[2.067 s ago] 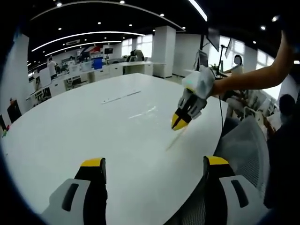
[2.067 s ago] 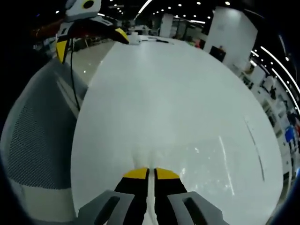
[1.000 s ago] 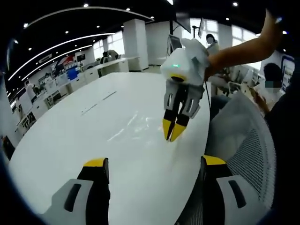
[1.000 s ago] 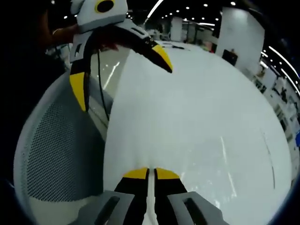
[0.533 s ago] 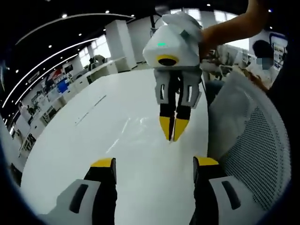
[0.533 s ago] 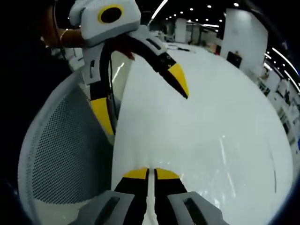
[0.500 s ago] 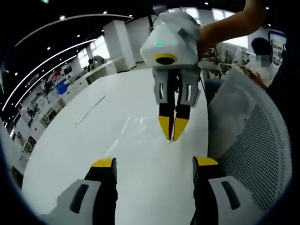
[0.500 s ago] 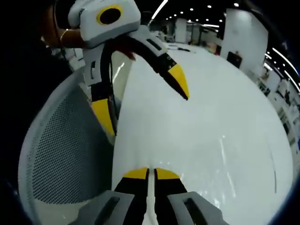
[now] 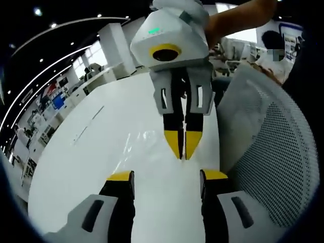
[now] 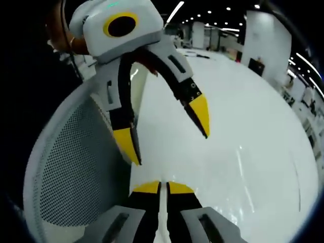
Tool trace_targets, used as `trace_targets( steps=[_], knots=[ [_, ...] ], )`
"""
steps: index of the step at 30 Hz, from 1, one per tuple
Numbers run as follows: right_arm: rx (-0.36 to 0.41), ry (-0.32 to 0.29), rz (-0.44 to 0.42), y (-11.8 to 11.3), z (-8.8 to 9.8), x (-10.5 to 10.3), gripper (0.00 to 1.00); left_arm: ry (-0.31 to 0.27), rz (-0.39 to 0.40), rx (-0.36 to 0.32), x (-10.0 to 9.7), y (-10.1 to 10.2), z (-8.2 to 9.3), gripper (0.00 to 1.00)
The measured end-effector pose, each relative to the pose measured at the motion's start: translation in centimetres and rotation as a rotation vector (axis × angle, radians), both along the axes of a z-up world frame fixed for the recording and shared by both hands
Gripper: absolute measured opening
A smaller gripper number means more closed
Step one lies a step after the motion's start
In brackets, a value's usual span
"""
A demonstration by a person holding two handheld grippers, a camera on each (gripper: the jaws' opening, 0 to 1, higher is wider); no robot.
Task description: Open the resealable bag by pulling the two sides of the seal apart until the entire bag opening is separated and visibly accessible.
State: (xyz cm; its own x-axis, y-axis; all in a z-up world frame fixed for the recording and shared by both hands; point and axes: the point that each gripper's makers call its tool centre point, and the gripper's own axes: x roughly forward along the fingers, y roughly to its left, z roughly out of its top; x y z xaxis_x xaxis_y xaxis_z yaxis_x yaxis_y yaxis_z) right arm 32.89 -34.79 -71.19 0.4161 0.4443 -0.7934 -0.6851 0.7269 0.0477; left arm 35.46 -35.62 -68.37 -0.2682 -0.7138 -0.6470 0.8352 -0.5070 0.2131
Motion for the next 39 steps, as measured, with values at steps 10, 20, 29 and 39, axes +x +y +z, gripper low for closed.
trace_targets(
  steps=[10, 20, 29, 39],
  knots=[
    [-0.006, 0.007, 0.052, 1.4, 0.0, -0.2, 0.0, -0.079, -0.094, 0.076, -1.0, 1.0, -1.6, 0.3],
    [-0.004, 0.0, 0.083, 2.6, -0.1, 0.1, 0.0, -0.117, -0.187, 0.124, -2.0, 2.1, -2.6, 0.06],
    [-0.024, -0.001, 0.095, 2.7, -0.3, -0.2, 0.0, -0.11, -0.218, 0.124, -2.6, 2.4, -2.9, 0.0],
    [-0.044, -0.079, 0.004, 2.2, 0.1, 0.3, 0.02, -0.078, -0.183, 0.108, -2.1, 2.1, -2.4, 0.0]
  ],
)
